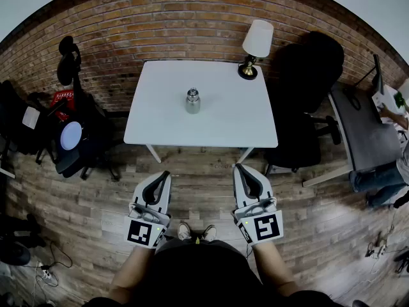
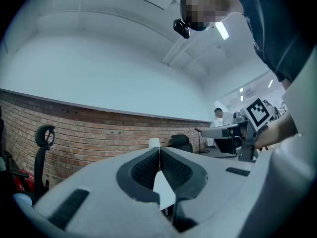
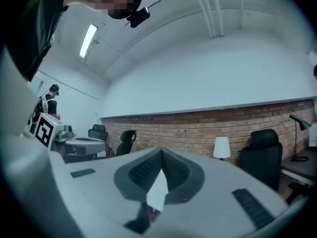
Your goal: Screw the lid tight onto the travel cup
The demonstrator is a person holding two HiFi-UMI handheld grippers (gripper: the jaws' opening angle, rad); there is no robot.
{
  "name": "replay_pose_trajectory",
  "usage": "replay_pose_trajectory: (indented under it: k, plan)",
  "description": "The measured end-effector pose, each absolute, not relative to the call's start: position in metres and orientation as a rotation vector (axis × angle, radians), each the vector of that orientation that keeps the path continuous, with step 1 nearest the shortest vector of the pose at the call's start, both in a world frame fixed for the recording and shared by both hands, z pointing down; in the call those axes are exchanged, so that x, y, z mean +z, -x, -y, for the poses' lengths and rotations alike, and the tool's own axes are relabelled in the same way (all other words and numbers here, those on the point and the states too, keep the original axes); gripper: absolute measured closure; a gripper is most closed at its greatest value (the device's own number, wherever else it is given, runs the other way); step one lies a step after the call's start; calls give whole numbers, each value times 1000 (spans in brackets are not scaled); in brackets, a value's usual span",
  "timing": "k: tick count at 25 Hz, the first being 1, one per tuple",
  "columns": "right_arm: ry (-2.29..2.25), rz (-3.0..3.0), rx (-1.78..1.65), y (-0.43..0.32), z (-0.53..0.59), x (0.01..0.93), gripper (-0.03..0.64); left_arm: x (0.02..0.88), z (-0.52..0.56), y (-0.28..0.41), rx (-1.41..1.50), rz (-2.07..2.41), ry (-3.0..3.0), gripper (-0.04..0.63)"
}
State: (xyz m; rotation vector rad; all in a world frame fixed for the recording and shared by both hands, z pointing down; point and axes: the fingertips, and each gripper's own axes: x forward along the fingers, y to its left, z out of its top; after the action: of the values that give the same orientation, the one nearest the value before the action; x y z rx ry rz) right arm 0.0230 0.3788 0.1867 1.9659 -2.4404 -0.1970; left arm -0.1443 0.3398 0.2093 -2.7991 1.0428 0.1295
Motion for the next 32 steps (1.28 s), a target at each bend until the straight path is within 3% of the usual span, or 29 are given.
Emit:
replay_pose_trajectory:
  k: [19,32]
  plan:
    - [-1822,2639,-19,-44,-379,218,606,237,-352,123,46,-1167,2783,571]
    - [-1797,2556,28,-54,-262,240,606,276,-218,118,50,-1163,2873,570]
